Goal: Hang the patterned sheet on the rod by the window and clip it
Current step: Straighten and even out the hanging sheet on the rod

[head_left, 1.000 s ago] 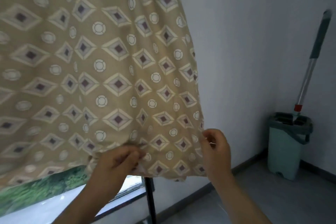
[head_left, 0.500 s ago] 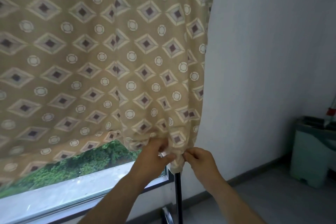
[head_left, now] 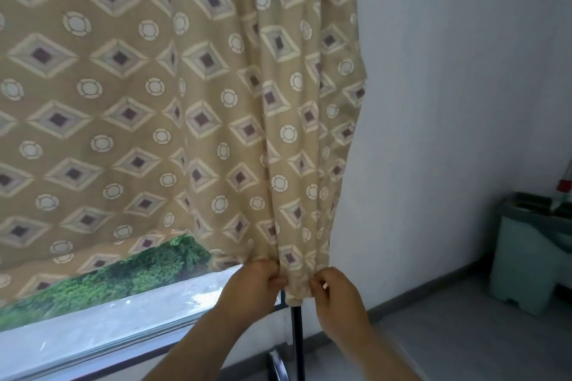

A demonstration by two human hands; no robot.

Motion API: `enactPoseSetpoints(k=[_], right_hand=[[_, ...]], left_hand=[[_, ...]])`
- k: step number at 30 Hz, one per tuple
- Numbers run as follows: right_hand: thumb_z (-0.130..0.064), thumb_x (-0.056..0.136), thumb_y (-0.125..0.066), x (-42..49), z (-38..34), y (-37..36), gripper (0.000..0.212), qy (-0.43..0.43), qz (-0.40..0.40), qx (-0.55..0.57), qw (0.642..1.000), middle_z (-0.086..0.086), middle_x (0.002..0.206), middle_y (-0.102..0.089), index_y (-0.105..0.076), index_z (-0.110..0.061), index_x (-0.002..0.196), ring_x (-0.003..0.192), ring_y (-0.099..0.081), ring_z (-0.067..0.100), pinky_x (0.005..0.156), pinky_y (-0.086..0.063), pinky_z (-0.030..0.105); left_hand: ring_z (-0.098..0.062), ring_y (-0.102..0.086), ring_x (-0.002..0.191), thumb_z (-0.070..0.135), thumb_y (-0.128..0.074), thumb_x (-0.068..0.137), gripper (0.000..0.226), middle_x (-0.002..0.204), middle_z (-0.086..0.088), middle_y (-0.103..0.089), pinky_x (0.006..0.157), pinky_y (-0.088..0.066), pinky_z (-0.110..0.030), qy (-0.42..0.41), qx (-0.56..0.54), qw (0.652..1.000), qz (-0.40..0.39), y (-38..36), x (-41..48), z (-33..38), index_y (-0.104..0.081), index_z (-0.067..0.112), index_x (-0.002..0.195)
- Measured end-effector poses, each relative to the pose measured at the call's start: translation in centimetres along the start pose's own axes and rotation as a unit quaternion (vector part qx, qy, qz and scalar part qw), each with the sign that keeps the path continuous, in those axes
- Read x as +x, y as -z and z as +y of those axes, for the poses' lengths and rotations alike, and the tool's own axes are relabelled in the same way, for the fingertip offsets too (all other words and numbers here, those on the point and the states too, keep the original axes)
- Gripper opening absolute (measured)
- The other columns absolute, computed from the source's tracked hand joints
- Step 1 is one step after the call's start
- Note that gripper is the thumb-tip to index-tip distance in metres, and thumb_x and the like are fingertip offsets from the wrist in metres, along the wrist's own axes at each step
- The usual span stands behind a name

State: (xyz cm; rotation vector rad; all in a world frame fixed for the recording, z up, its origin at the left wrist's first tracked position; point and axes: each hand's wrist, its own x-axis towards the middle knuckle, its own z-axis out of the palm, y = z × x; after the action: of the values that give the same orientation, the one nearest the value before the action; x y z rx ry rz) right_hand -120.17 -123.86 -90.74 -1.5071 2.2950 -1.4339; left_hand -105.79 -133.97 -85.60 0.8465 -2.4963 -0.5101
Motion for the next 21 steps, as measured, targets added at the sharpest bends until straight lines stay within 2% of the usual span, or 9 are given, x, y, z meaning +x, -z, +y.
enactPoseSetpoints(k=[2,5,7,9,11,14,17,19,21], right_hand=[[-0.024,0.093,-0.058,0.0,-1.5,0.8,0.018,-0.006,0.043,0.076,0.996,-0.013,0.077,-0.061,-0.052,-0.033,0.079,0.071,-0.059,0.006,0.06,-0.043,0.014],[-0.02,0.09,-0.062,0.5,-5.3,2.3,0.023,0.056,0.109,0.123,0.985,-0.012,0.07,-0.06,-0.053,-0.025,0.07,0.061,-0.056,0.007,0.052,-0.041,0.012],[-0.02,0.088,-0.062,0.8,-8.9,2.6,0.024,0.137,0.11,0.123,0.977,-0.006,0.063,-0.057,-0.054,-0.021,0.066,0.056,-0.054,0.011,0.051,-0.041,0.016],[-0.027,0.085,-0.057,0.9,-12.4,2.1,0.02,0.204,0.093,0.109,0.968,-0.006,0.058,-0.054,-0.055,-0.021,0.066,0.053,-0.052,0.01,0.05,-0.042,0.019],[-0.026,0.085,-0.054,0.5,-15.7,0.9,0.014,0.247,0.071,0.077,0.964,-0.009,0.061,-0.057,-0.06,-0.023,0.073,0.055,-0.051,0.009,0.052,-0.043,0.022],[-0.023,0.085,-0.052,-0.5,-21.1,-2.4,0.019,0.273,0.082,0.079,0.955,-0.011,0.08,-0.068,-0.07,-0.021,0.09,0.065,-0.059,0.007,0.06,-0.05,0.017],[-0.034,0.082,-0.05,-0.9,-28.3,-6.8,0.02,0.185,-0.044,0.241,0.952,-0.017,0.086,-0.071,-0.068,-0.037,0.089,0.077,-0.068,0.009,0.063,-0.057,0.024],[-0.033,0.082,-0.053,-0.9,-33.6,-9.4,0.016,0.171,-0.115,0.235,0.95,-0.018,0.084,-0.069,-0.064,-0.041,0.091,0.076,-0.067,0.008,0.064,-0.052,0.018],[-0.021,0.086,-0.06,-1.0,-39.1,-11.3,0.023,0.154,-0.176,0.225,0.946,-0.018,0.082,-0.069,-0.063,-0.043,0.093,0.076,-0.066,0.007,0.064,-0.05,0.016]], left_hand=[[-0.006,-0.056,0.066,0.026,-0.063,0.085,0.021,0.067,0.007,-0.062,0.072,-0.051,-0.03,0.006,-0.062,0.998,0.007,1.4,0.0,-0.1,-0.06,0.017,0.067],[0.0,-0.061,0.063,0.018,-0.068,0.086,0.022,0.065,0.016,-0.066,0.064,-0.05,-0.018,0.025,-0.174,0.984,0.017,4.8,-1.1,0.6,-0.066,0.027,0.066],[-0.011,-0.067,0.069,0.012,-0.066,0.088,0.019,0.069,0.002,-0.071,0.063,-0.054,-0.027,0.034,-0.297,0.954,0.011,7.6,-2.4,0.9,-0.071,0.017,0.071],[-0.02,-0.071,0.074,0.018,-0.064,0.087,0.017,0.077,-0.01,-0.073,0.061,-0.056,-0.028,0.026,-0.406,0.913,-0.006,10.5,-4.1,0.7,-0.074,0.011,0.075],[-0.02,-0.07,0.071,0.023,-0.059,0.082,0.022,0.077,-0.011,-0.073,0.06,-0.056,-0.027,0.032,-0.466,0.884,-0.003,12.8,-6.0,0.1,-0.076,0.014,0.074],[-0.022,-0.067,0.062,0.029,-0.056,0.081,0.028,0.07,-0.014,-0.07,0.057,-0.055,-0.028,0.091,-0.484,0.867,0.074,16.8,-9.1,-3.0,-0.072,0.011,0.066],[-0.023,-0.063,0.057,0.032,-0.063,0.083,0.036,0.065,-0.018,-0.067,0.054,-0.053,-0.029,0.182,-0.47,0.853,0.138,22.7,-13.8,-7.5,-0.068,0.002,0.065],[-0.021,-0.061,0.053,0.03,-0.066,0.082,0.037,0.062,-0.018,-0.065,0.052,-0.052,-0.028,0.233,-0.466,0.835,0.177,28.0,-17.2,-10.1,-0.066,-0.004,0.067],[-0.02,-0.061,0.052,0.024,-0.063,0.087,0.035,0.063,-0.02,-0.065,0.051,-0.052,-0.027,0.287,-0.459,0.809,0.229,33.5,-20.8,-12.2,-0.065,-0.005,0.068]])
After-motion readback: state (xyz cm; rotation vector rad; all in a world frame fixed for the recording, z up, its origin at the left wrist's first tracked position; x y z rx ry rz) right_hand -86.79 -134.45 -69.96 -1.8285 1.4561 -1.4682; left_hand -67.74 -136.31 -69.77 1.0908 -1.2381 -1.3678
